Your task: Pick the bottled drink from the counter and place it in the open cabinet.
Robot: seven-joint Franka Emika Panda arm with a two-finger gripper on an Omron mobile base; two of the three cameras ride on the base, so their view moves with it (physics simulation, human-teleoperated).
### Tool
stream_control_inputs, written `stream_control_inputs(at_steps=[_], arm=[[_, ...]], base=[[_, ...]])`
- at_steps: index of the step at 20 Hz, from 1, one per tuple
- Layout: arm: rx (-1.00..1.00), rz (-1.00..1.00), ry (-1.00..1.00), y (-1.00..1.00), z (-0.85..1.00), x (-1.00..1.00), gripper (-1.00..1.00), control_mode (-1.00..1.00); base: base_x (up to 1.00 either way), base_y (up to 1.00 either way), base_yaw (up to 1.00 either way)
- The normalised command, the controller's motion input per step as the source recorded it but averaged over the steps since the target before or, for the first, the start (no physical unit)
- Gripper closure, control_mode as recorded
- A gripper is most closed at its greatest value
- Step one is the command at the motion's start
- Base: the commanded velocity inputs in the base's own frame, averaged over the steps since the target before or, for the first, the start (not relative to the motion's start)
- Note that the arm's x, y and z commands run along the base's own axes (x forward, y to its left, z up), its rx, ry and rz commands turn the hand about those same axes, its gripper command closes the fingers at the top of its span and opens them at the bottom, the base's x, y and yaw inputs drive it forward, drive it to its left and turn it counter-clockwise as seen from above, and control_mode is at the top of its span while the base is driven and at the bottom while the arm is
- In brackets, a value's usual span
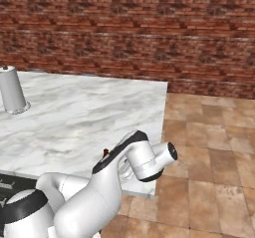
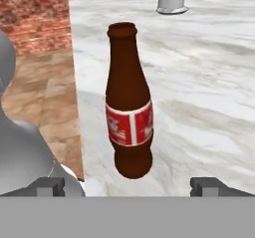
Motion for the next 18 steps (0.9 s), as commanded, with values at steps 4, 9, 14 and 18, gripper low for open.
stream_control_inputs(at_steps=[4, 9, 14, 18], arm=[[0.0, 0.0, 0.02, 0.0, -0.13, 0.16, -1.0, -1.0], [0.01, 0.0, 0.01, 0.0, -0.1, 0.04, -1.0, -1.0], [0.01, 0.0, 0.0, 0.0, -0.08, -0.01, -1.0, -1.0], [0.0, 0.0, 0.0, 0.09, -0.01, 0.0, -1.0, -1.0]], base=[[0.0, 0.0, 0.0], [0.0, 0.0, 0.0], [0.0, 0.0, 0.0], [0.0, 0.0, 0.0]])
